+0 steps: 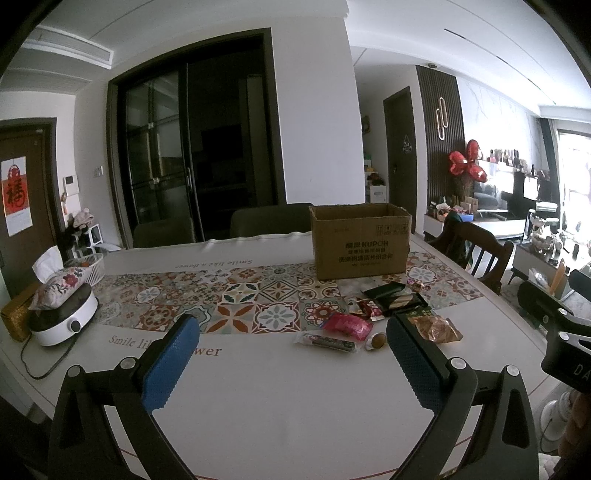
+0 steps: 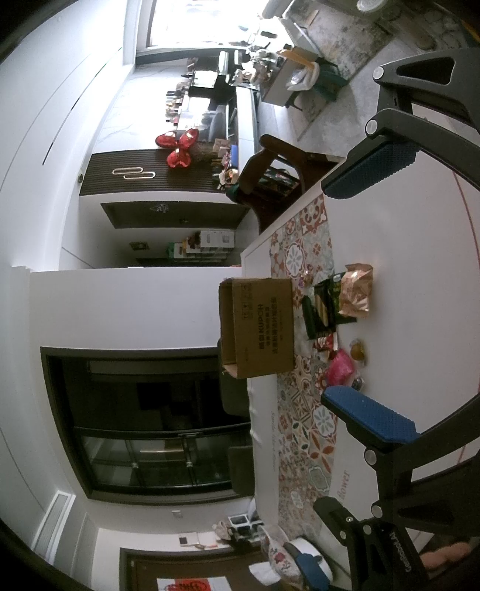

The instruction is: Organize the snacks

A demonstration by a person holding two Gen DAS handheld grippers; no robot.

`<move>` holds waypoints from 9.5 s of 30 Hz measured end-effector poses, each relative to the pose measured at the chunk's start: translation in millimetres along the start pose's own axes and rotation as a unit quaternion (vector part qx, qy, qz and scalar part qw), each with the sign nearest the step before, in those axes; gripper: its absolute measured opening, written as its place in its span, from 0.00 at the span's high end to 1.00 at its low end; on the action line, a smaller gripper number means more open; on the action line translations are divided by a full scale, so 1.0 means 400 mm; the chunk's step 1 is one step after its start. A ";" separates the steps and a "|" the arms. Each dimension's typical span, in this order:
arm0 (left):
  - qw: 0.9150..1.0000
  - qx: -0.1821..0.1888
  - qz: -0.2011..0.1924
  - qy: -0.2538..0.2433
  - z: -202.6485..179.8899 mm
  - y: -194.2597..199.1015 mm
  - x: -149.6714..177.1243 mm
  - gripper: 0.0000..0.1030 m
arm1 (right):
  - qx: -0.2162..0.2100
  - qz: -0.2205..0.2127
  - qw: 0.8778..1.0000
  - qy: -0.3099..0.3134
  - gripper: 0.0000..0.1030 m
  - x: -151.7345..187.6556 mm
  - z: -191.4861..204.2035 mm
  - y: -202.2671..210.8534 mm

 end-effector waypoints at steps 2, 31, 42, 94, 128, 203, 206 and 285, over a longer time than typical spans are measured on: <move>1.000 0.000 0.000 0.000 0.000 -0.001 0.000 0.00 | 0.000 0.001 1.000 0.000 0.01 0.000 0.000 0.000; 0.983 0.108 0.115 -0.093 -0.074 -0.317 0.045 0.15 | 0.003 0.116 0.993 0.025 0.01 0.059 0.034 -0.268; 0.960 0.185 0.174 -0.115 -0.127 -0.458 0.115 0.55 | 0.005 0.161 0.986 0.050 0.01 0.127 0.067 -0.389; 0.925 0.271 0.256 -0.072 -0.191 -0.619 0.207 0.70 | -0.041 0.256 0.965 0.046 0.40 0.251 0.114 -0.548; 0.966 0.233 0.112 -0.023 -0.146 -0.482 -0.082 0.70 | -0.068 0.128 0.989 0.010 0.51 -0.002 0.098 -0.427; 0.992 0.115 0.043 -0.021 0.057 -0.766 -0.430 0.08 | -0.048 0.050 0.997 0.039 0.15 -0.393 0.219 -0.814; 0.993 0.107 0.033 -0.026 0.062 -0.711 -0.420 0.07 | -0.055 0.040 0.997 0.045 0.15 -0.388 0.226 -0.768; 0.932 0.093 0.286 0.205 0.158 -0.639 0.240 0.78 | -0.309 0.179 0.887 0.293 0.30 0.216 0.533 -0.597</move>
Point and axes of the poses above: each gripper's, at about its wrist camera, not at the fingertips, and y roughly against the way its jaws point, z to its left, x to its underside, the point moved 9 cm from there along -y, roughly the way its jaws point, and after that the axes turned 15 degrees about x, right-handed, at the moved point
